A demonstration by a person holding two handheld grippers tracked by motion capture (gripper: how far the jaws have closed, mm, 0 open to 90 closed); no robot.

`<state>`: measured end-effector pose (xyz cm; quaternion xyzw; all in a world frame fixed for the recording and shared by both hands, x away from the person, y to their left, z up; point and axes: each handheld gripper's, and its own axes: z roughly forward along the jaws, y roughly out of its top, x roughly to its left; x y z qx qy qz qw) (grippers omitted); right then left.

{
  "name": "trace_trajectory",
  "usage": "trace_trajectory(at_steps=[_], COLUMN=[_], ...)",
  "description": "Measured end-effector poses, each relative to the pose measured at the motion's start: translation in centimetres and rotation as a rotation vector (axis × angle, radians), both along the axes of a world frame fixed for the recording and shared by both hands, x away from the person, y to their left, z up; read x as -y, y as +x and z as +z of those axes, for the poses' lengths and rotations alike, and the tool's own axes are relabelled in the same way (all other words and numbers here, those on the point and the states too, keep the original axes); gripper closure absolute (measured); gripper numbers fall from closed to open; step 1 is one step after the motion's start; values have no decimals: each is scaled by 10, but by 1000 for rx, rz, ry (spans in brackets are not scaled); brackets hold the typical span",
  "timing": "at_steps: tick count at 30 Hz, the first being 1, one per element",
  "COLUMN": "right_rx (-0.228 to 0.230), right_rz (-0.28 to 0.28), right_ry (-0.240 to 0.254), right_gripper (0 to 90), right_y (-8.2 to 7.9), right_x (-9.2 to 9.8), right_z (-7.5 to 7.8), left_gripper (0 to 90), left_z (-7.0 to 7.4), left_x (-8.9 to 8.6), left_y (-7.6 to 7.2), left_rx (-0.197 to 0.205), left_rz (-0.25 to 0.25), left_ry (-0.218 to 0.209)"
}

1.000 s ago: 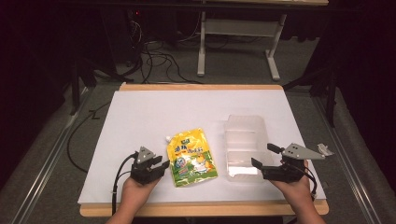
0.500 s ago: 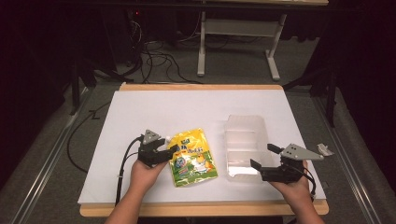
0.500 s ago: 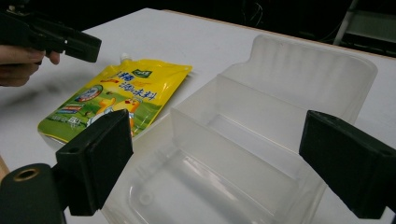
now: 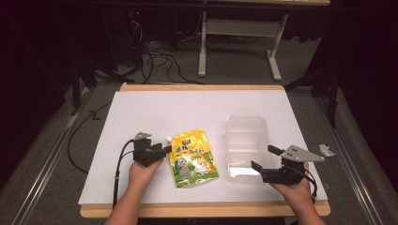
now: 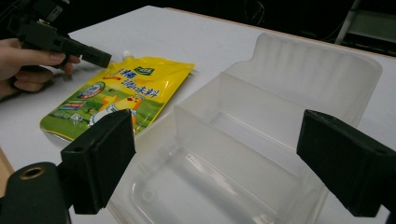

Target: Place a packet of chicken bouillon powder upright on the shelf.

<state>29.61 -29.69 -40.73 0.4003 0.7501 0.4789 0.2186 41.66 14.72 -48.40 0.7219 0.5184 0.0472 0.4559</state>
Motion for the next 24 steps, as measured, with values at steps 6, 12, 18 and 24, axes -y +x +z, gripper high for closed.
trace_trajectory(at_steps=[6,12,18,24], right_rx=[-7,4,96,70], right_rz=[1,7,8,12], right_ry=[-3,3,71,49], right_gripper=[123,130,136,129], right_y=[0,-1,-10,-6], right_x=[-2,-4,-12,-18], right_z=[-1,0,26,23], left_gripper=[503,577,676,766], left_z=[-1,-5,-7,-7], left_x=[5,2,-2,-4], left_y=[2,4,6,5], left_rx=[-25,-63,-102,-97], left_rz=[-31,-28,-41,-38], left_ry=[-45,-82,-127,-141])
